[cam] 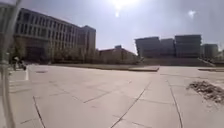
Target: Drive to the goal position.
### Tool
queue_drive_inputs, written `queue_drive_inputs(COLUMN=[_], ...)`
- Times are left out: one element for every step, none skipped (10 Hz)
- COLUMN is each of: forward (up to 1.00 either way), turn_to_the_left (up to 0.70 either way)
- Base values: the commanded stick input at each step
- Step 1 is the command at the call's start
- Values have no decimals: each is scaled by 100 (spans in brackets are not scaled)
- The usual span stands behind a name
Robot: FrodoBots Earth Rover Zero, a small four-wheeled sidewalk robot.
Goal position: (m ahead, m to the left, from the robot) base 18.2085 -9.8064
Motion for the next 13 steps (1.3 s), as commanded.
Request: queue_drive_inputs(forward=[85,85,85,85,85,85,85,85,85,85,85,85,85], turn_to_the_left=[-33,-31,-23,-12,-1,0,0,-3,-17,-33,-33,-33,-33])
